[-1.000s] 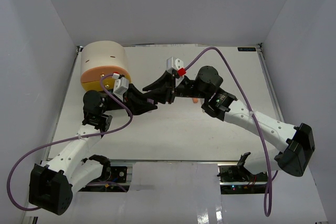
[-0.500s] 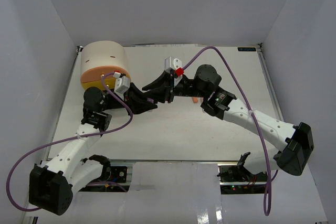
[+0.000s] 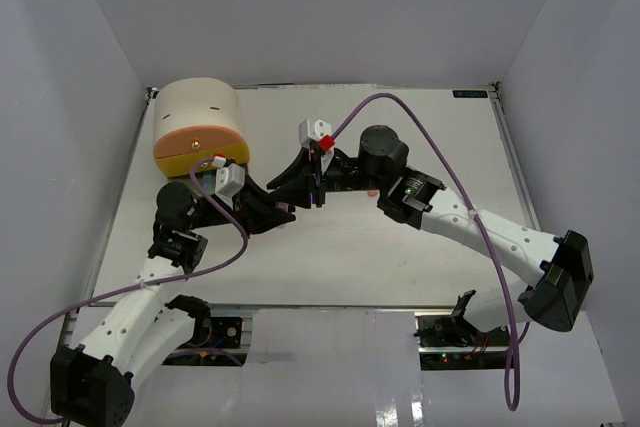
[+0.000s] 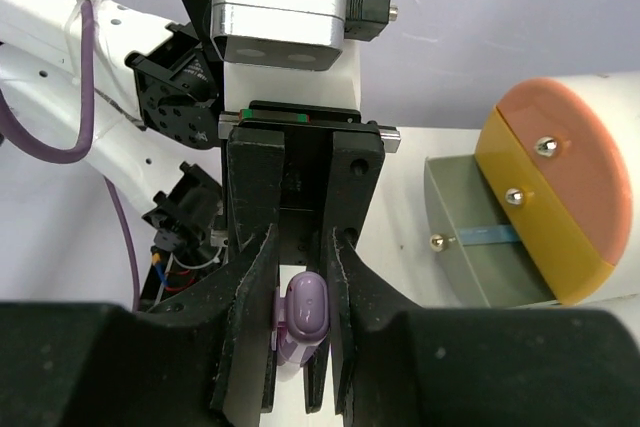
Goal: Sort the stationery into containers
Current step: Close the pen cap on the pen.
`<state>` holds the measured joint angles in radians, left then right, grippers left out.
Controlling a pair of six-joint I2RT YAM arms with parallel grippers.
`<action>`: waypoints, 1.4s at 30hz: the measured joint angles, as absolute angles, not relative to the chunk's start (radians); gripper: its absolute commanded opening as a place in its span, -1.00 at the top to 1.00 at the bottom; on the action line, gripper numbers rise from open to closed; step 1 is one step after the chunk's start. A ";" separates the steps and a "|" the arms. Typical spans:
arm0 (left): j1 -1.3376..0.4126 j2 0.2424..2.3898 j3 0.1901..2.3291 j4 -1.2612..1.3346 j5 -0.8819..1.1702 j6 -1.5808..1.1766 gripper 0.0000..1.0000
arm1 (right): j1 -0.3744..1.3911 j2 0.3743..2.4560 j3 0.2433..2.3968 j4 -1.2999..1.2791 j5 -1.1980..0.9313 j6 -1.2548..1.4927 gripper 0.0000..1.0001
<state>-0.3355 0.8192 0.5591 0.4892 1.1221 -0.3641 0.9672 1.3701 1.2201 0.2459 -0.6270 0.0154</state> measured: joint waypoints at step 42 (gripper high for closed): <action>-0.333 0.744 0.405 0.588 1.032 -0.367 0.61 | 0.977 1.447 1.276 0.086 -0.623 0.021 0.02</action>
<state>-0.3332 0.7441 0.4049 0.5877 1.0321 -0.3668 0.9768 1.4467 1.2762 0.0860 -0.6231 0.0212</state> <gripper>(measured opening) 0.287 0.462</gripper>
